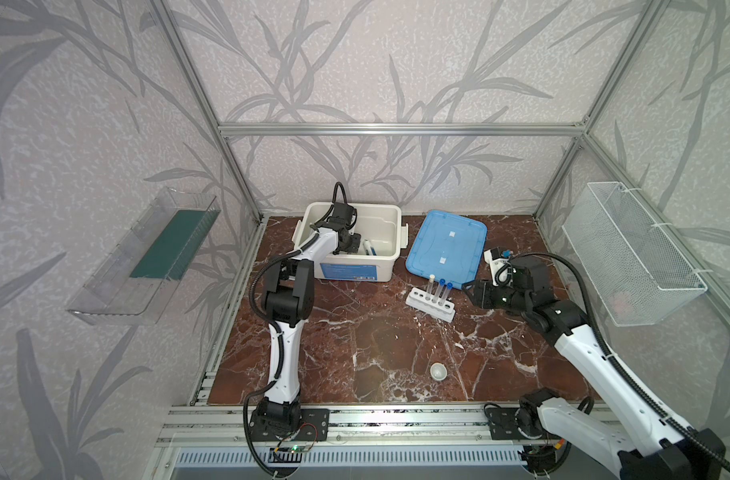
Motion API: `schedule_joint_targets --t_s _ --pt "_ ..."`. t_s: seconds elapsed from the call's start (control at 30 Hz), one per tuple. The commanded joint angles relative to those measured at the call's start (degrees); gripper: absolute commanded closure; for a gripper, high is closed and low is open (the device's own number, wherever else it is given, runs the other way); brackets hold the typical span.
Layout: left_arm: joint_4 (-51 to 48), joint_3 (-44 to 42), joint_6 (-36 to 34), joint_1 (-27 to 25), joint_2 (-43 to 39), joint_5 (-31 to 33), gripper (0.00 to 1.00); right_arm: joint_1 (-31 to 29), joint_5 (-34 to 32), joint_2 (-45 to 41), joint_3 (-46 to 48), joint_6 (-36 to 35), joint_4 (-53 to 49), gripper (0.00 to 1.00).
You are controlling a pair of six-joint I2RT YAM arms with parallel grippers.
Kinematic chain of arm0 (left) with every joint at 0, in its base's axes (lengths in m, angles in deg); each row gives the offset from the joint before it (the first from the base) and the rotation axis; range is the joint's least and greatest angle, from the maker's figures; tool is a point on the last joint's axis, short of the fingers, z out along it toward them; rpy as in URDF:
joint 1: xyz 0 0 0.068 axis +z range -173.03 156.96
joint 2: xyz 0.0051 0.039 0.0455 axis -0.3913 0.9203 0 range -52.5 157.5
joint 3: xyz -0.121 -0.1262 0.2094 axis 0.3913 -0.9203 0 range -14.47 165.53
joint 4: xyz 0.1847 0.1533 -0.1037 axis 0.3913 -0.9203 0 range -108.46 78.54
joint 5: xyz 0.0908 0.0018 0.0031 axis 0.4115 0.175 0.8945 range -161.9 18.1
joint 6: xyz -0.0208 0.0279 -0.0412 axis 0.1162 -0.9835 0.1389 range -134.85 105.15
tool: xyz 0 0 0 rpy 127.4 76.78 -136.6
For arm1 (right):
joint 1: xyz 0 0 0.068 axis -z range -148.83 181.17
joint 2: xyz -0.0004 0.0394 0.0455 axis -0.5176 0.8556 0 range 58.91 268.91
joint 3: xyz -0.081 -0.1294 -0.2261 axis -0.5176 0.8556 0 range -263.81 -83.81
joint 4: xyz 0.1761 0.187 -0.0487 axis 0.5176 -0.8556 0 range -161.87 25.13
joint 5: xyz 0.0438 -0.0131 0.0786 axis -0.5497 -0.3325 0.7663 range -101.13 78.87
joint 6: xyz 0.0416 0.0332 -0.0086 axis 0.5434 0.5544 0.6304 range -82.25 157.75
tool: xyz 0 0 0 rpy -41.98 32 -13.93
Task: Organize the chemistry lab equipment
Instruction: 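Lower the tweezers into the tub and open the left gripper, then lift the left gripper from the tub while the right gripper reaches toward the white cup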
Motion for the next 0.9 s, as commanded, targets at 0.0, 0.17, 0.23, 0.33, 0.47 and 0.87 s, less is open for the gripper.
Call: schedule_joint_targets --t_s 0.0,0.17,0.23,0.33,0.47,0.87 --pt "-1.1 1.4 0.7 -0.4 0.4 0.2 0.82 0.2 -0.4 -1.0 0.6 -0.3 0.1 0.50" --pt "-0.9 1.4 0.5 -0.6 -1.3 -0.6 0.75 0.2 -0.3 -1.0 0.3 -0.2 -0.1 0.50" --pt "-0.6 1.2 0.0 -0.9 -2.8 -0.9 0.70 0.2 -0.4 -1.1 0.1 -0.3 -0.3 0.50" --pt "0.0 1.0 -0.4 -1.2 -5.5 -1.4 0.63 0.2 -1.0 -1.1 -0.7 -0.9 -1.6 0.49" --pt "2.0 -0.1 -0.7 -1.5 -9.7 -2.4 0.55 0.2 -1.9 -1.8 -1.5 -1.5 -3.0 0.44" --pt "7.0 -7.7 -1.4 -2.6 -26.0 -5.0 0.45 0.1 -7.1 -1.5 -5.1 -1.8 -15.1 0.39"
